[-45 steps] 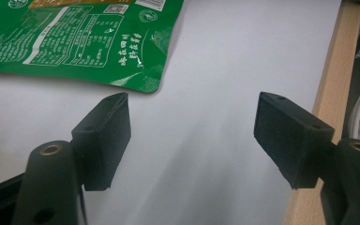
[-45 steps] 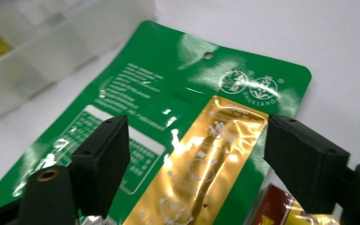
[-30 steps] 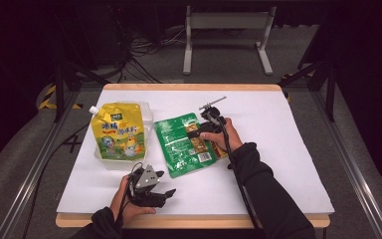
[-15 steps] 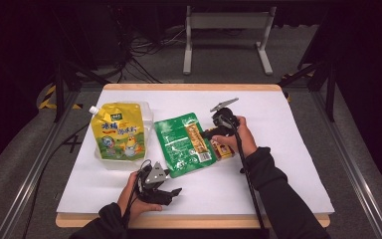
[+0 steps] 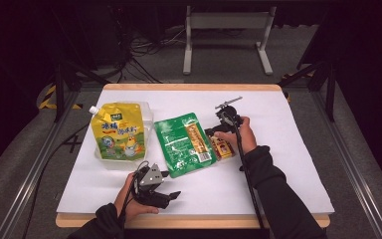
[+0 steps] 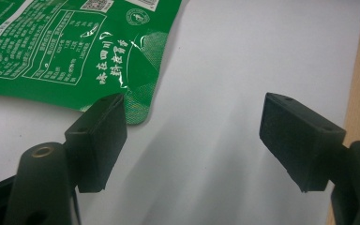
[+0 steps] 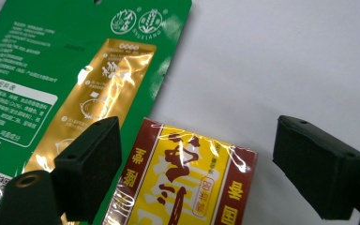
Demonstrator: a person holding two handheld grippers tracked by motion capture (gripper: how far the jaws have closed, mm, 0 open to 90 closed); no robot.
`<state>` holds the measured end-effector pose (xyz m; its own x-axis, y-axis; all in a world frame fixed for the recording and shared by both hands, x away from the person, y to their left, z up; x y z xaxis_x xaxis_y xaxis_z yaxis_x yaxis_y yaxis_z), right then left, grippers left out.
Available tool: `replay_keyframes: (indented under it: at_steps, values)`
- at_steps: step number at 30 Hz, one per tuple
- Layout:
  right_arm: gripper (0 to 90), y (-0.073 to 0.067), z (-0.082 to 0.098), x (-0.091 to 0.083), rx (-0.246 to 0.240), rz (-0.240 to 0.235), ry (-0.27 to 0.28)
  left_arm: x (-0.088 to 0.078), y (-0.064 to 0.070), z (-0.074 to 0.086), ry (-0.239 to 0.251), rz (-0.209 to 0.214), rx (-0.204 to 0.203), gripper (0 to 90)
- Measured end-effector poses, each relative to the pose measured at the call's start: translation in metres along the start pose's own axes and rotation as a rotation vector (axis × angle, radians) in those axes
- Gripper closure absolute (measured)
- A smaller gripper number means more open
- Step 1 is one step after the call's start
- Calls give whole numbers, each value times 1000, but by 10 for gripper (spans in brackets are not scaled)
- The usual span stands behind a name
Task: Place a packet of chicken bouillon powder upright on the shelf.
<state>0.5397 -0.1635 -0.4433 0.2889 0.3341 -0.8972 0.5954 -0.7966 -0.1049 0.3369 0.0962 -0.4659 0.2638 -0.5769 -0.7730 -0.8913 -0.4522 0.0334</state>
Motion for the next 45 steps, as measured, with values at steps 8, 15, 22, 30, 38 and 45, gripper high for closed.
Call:
replay_keyframes:
  at_steps: [8, 15, 22, 30, 38, 45]
  values:
    - [228, 1, -3, 12, 22, 2, -9, -2, 0, 3, 4, 11, 8, 234]
    - [230, 1, -4, 11, 27, 11, -31, -3, 0, 4, 8, 19, 10, 225]
    - [288, 1, -4, 9, 37, 16, -27, -11, -1, 11, 26, -8, 4, 205]
    - [301, -1, -3, -1, 28, 3, 13, -19, -2, 16, 46, -7, 4, 192]
    - [305, -3, 0, -26, -6, -48, 85, -24, -1, 19, 50, -11, 13, 188]
    - [309, -8, 4, -46, -54, -67, 116, -28, -1, 20, 59, -11, 13, 188]
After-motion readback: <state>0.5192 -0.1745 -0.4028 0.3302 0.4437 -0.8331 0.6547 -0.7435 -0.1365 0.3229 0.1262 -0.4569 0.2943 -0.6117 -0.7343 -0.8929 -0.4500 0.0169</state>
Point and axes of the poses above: each handheld gripper's, and its own axes: x roughly forward along the jaws, z roughly out of its underside, y roughly to its right, the point moved 3 cm from there along x, roughly forward along the jaws, and after that the axes turned 12 degrees about -y, right-handed, at the moved point
